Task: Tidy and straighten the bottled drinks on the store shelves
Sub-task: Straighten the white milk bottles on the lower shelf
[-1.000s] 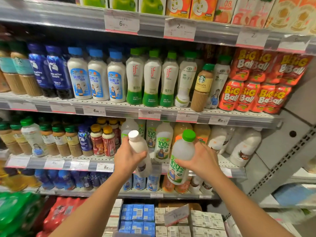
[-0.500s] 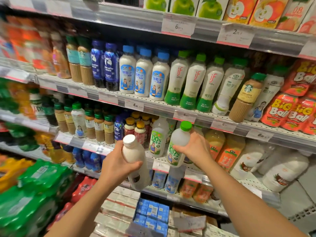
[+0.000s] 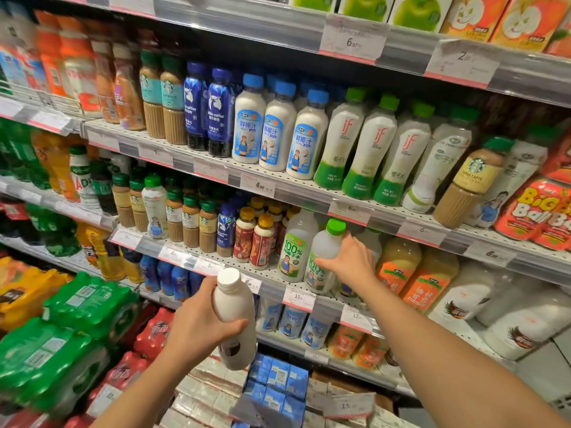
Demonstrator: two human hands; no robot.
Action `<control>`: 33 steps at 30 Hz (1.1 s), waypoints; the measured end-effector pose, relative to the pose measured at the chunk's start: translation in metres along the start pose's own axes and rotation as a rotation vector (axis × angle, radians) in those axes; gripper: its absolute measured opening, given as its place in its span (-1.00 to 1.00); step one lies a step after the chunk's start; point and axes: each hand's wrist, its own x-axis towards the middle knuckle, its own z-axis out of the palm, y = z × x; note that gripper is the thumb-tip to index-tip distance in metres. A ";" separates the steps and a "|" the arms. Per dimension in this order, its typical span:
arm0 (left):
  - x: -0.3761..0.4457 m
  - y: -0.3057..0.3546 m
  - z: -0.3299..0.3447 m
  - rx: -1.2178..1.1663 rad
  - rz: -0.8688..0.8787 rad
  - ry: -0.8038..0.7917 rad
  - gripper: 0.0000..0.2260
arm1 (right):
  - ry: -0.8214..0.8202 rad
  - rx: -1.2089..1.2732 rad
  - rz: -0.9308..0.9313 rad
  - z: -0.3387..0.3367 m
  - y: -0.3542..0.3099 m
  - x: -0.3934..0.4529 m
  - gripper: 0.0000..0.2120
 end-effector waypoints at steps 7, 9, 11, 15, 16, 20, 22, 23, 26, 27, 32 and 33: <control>0.004 0.000 0.009 0.000 0.009 -0.022 -0.36 | -0.043 0.009 0.008 0.009 0.007 0.014 -0.19; 0.006 0.000 0.013 -0.008 0.006 -0.037 -0.38 | -0.051 -0.042 0.018 0.009 0.008 0.018 -0.19; 0.008 0.001 0.016 -0.009 0.005 -0.056 -0.39 | -0.039 -0.120 0.013 0.010 0.007 0.021 -0.21; 0.012 0.004 0.022 -0.015 0.014 -0.080 -0.38 | 0.002 -0.161 0.025 0.015 0.006 0.025 -0.27; 0.013 0.005 0.024 -0.018 0.018 -0.085 -0.38 | 0.009 -0.158 0.039 0.017 0.005 0.026 -0.29; 0.018 0.008 0.030 -0.021 0.022 -0.099 -0.36 | 0.033 -0.136 0.086 0.018 0.001 0.031 -0.37; 0.020 0.011 0.032 -0.021 0.034 -0.102 -0.37 | 0.033 -0.132 0.097 0.018 0.000 0.033 -0.41; 0.021 0.013 0.033 -0.023 0.042 -0.106 -0.38 | 0.036 -0.129 0.100 0.018 0.000 0.034 -0.42; 0.025 0.016 0.035 -0.033 0.056 -0.124 -0.39 | 0.042 -0.091 0.122 0.021 -0.001 0.035 -0.45; 0.025 0.018 0.035 -0.030 0.064 -0.132 -0.39 | 0.042 -0.073 0.130 0.021 -0.001 0.034 -0.45; 0.028 0.032 0.037 -0.009 0.093 -0.165 -0.37 | 0.046 -0.040 0.103 0.022 0.001 0.028 -0.50; 0.028 0.035 0.038 -0.008 0.098 -0.168 -0.36 | 0.057 -0.029 0.079 0.021 0.004 0.025 -0.52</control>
